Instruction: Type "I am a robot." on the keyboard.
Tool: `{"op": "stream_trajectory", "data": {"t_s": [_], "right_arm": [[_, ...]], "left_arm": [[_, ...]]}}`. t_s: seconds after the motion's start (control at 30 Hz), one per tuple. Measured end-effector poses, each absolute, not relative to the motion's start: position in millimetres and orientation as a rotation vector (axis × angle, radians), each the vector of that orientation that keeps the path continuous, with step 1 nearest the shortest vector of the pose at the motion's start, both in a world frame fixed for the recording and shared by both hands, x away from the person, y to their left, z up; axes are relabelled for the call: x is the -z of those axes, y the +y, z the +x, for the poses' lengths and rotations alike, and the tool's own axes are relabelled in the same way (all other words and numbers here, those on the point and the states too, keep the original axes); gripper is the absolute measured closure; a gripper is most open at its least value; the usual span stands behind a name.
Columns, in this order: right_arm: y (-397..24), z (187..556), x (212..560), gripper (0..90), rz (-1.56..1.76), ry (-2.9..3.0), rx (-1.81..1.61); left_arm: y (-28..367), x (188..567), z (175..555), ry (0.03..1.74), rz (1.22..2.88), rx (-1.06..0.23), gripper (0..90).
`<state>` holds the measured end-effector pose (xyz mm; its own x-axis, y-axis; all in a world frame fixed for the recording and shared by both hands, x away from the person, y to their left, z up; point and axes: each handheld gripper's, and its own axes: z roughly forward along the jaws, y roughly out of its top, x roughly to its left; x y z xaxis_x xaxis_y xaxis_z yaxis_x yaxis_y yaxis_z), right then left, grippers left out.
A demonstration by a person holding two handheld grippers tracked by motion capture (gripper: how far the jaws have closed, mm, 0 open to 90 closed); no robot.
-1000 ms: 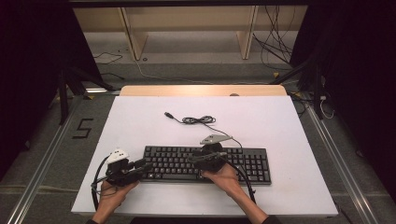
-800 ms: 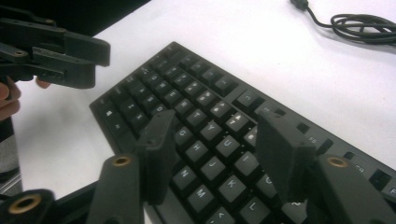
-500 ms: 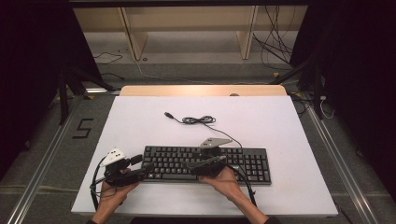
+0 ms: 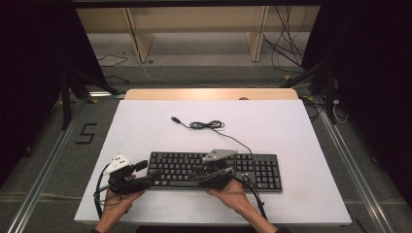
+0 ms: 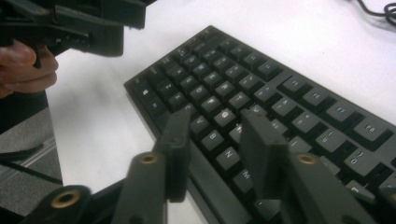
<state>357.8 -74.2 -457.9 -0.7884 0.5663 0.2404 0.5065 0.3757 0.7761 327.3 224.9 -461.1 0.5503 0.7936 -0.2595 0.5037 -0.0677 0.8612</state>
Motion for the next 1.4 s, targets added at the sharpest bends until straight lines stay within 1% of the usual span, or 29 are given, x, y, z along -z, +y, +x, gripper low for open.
{"op": "stream_trajectory", "data": {"t_s": [0.27, 0.53, 1.4], "right_arm": [[-71, 353, 462, 81.5, 0.978, 2.585, -1.375], [-69, 351, 467, 89.3, 0.969, 2.607, -1.350], [-62, 351, 481, 90.0, 0.971, 2.649, -1.260]], "left_arm": [[224, 461, 326, 1.078, 1.724, -0.341, 28.2], [223, 461, 325, 1.067, 1.730, -0.340, 27.4], [220, 461, 323, 1.049, 1.742, -0.332, 27.0]]}}
